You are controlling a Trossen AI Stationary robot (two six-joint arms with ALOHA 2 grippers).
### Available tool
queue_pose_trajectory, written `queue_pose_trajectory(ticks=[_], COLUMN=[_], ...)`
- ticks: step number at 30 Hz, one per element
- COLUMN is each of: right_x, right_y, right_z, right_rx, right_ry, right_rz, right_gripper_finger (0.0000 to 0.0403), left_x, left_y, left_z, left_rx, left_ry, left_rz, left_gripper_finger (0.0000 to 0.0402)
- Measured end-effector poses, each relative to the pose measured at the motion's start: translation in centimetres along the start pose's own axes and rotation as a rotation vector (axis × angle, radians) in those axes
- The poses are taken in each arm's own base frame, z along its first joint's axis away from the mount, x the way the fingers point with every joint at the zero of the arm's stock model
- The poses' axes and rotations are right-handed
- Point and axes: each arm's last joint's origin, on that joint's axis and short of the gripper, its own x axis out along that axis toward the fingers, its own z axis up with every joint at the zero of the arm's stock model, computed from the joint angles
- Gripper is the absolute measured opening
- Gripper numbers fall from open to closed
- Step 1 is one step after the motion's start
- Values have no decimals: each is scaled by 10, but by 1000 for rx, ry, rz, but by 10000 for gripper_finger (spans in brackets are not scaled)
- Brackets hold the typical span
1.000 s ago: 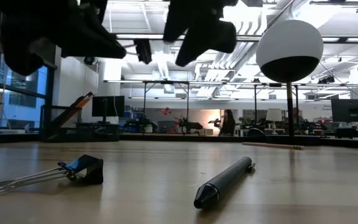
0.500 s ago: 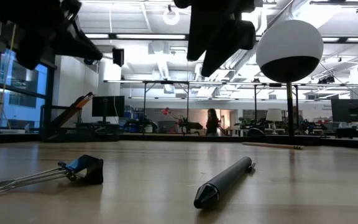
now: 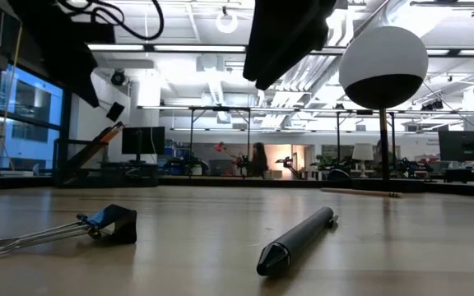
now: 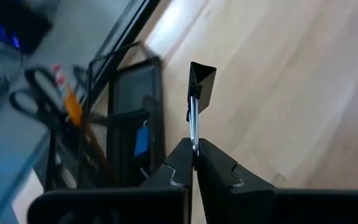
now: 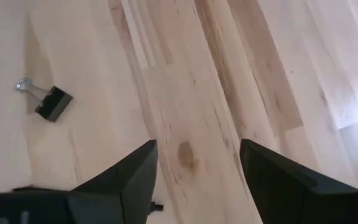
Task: Pick and place office supplies into organizer
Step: Put the black binder clip into the black desk organizer
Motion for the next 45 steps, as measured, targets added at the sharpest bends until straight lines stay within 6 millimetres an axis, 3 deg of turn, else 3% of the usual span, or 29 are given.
queue_pose_trajectory(ticks=[10, 23, 32, 36, 45], right_x=[-4, -4, -5, -5, -7], right_y=[6, 6, 8, 8, 11], right_z=[-4, -3, -4, -4, -6], right_rx=[-108, -107, -108, -88, -79], right_ry=[-27, -52, -52, -53, -54], right_rz=[-26, -53, -46, -45, -39], right_gripper_finger=[220, 220, 220, 220, 220], left_x=[31, 76, 99, 100, 102], left_y=[33, 77, 84, 83, 83], left_z=[6, 9, 9, 9, 12], left_rx=[-211, -397, -355, -351, -360], left_ry=[259, 435, 535, 538, 506], left_rz=[-8, 26, 87, 83, 98], left_gripper_finger=[0, 0, 7, 37, 151])
